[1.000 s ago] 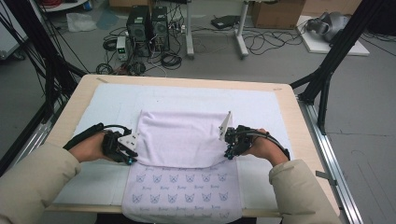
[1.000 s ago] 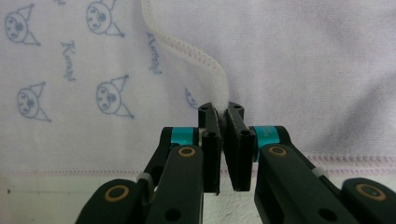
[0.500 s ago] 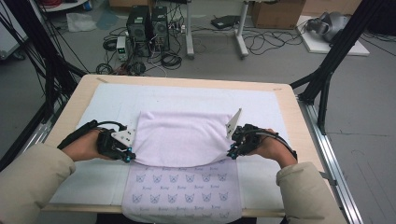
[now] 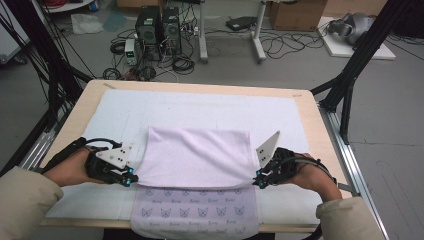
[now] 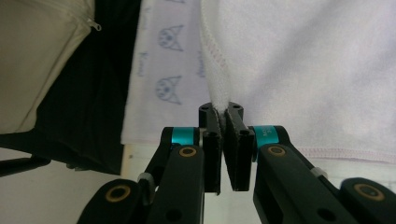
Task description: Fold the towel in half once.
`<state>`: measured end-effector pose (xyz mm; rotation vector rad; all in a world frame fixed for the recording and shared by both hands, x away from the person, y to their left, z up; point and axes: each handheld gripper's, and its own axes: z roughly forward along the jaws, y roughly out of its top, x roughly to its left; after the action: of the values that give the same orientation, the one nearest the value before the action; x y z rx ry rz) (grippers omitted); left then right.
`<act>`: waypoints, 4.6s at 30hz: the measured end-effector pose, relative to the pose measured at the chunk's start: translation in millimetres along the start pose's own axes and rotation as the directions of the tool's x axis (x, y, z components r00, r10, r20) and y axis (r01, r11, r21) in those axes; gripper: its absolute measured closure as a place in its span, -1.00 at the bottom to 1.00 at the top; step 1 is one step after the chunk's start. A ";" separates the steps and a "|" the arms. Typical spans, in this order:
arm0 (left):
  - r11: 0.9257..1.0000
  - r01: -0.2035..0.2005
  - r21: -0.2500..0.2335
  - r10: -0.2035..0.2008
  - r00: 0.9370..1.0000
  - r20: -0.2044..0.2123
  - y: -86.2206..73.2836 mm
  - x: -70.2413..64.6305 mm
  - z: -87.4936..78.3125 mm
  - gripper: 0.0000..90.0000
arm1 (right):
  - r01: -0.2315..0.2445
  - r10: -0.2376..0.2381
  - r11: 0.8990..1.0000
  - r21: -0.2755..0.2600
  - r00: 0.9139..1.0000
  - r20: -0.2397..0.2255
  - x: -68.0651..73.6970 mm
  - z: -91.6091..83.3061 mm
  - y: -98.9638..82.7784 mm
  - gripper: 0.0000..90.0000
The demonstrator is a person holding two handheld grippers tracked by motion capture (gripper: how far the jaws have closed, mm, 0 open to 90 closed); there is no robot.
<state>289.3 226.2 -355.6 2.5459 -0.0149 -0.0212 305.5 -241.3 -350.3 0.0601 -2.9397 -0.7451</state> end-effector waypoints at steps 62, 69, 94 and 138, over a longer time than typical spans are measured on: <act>0.965 0.258 -0.043 -0.260 0.935 -0.242 -19.0 154.9 46.2 0.01 | -0.343 0.282 0.929 0.138 0.899 0.334 -148.4 42.9 -1.4 0.34; 0.960 0.278 0.019 -0.265 0.931 -0.250 -14.2 164.7 55.7 0.24 | -0.335 0.272 0.929 0.159 0.906 0.325 -152.7 46.7 -0.4 0.83; 0.965 0.262 0.003 -0.235 0.871 -0.431 21.6 184.1 15.2 0.94 | -0.337 0.269 0.941 0.023 0.789 0.553 -151.9 1.5 16.3 0.93; 0.989 -0.135 -0.061 0.128 0.985 -0.113 -2.5 46.5 15.6 -0.18 | 0.003 -0.017 0.989 0.145 0.995 0.095 -53.0 25.5 21.8 -0.18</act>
<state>335.4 218.8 -370.5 2.4684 -0.1375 0.1654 354.9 -206.7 -367.2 0.0529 -3.0832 -0.5501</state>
